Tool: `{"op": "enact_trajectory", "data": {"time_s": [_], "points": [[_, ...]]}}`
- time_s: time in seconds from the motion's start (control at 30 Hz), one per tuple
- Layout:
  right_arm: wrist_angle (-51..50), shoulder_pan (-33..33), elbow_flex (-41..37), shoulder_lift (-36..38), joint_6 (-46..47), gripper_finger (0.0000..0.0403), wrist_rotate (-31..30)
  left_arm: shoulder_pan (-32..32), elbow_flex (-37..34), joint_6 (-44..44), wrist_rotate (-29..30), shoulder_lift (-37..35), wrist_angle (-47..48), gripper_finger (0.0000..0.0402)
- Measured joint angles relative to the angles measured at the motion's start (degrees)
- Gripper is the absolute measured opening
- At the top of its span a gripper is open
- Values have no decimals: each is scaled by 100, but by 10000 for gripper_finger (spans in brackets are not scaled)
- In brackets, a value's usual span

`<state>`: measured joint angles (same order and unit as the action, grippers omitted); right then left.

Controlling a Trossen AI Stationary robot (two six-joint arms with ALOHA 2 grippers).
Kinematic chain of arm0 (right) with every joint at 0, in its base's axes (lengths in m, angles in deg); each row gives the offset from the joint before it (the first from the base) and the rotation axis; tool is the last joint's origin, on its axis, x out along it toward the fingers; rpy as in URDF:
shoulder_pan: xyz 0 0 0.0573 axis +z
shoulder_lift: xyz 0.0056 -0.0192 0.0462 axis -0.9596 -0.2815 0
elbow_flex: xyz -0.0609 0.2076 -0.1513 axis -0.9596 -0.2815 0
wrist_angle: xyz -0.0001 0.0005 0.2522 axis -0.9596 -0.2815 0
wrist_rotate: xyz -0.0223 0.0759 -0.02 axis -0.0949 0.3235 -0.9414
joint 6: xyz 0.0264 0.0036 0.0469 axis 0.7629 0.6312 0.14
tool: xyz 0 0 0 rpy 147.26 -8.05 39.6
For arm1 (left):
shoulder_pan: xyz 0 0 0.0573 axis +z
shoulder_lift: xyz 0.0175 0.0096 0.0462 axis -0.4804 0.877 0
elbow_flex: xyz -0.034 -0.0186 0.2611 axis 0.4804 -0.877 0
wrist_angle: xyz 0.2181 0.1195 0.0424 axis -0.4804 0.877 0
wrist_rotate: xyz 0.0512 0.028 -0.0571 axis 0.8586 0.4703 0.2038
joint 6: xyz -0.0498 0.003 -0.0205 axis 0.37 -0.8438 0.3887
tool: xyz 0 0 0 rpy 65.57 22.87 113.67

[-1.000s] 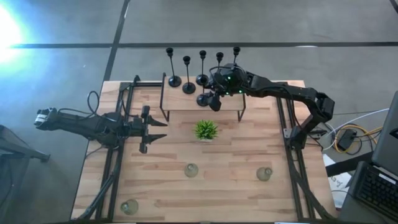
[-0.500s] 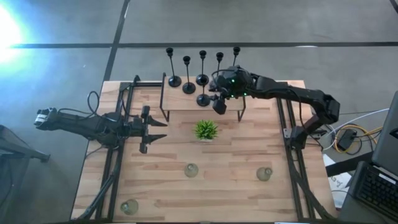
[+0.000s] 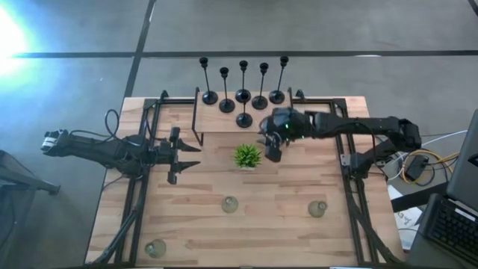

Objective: Pick & Place candle stick holders
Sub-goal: Put the small black candle holder on the shelf

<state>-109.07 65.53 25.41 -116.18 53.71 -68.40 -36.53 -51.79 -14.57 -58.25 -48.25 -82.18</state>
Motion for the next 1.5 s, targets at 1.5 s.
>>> {"op": "enact_trajectory", "data": {"time_s": [1.5], "points": [[2048, -658, -143, -1432, -1063, 8, 594, 0, 0, -15, 0, -4, -37, 193]]}}
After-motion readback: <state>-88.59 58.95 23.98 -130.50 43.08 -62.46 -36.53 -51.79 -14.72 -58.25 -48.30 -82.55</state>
